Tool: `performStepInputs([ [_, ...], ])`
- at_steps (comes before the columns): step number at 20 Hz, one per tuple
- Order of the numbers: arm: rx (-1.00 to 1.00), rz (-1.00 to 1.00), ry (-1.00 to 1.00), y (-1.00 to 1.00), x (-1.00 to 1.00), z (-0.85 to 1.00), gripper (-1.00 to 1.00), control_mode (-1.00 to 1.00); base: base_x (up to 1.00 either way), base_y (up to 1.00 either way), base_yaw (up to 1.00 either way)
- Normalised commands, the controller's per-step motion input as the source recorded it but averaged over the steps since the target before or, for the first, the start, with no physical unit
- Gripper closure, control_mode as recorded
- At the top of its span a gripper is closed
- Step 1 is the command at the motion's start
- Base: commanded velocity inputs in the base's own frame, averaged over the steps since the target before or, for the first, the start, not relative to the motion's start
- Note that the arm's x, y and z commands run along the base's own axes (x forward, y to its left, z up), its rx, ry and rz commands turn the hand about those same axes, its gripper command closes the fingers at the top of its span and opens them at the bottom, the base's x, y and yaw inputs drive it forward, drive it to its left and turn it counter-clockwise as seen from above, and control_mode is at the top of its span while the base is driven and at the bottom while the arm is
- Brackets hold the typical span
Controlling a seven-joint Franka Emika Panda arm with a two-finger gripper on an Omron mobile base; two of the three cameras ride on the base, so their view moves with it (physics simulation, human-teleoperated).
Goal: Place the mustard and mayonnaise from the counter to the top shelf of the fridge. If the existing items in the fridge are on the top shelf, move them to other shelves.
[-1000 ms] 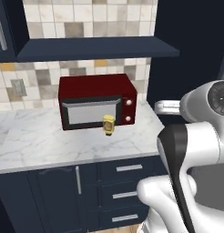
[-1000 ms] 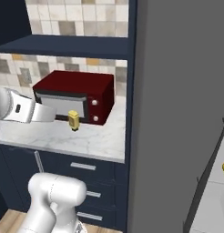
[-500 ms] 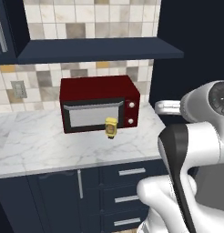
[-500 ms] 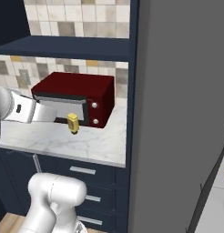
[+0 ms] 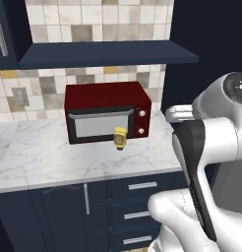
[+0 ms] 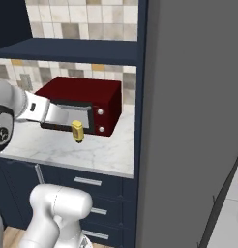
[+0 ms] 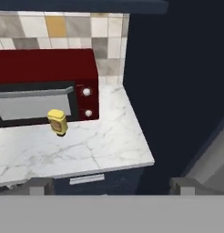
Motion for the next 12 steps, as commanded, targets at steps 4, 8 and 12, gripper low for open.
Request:
performStepInputs([
  [4, 0.03, 0.14, 0.21, 0.00, 0.33, -0.31, -1.00, -1.00, 0.00, 0.00, 0.00],
  [8, 0.01, 0.12, 0.18, 0.00, 0.27, -0.52, -1.00, -1.00, 0.00, 0.00, 0.00],
  [12, 0.00, 0.10, 0.14, 0.10, 0.26, -0.64, -1.00, -1.00, 0.00, 0.00, 0.00],
])
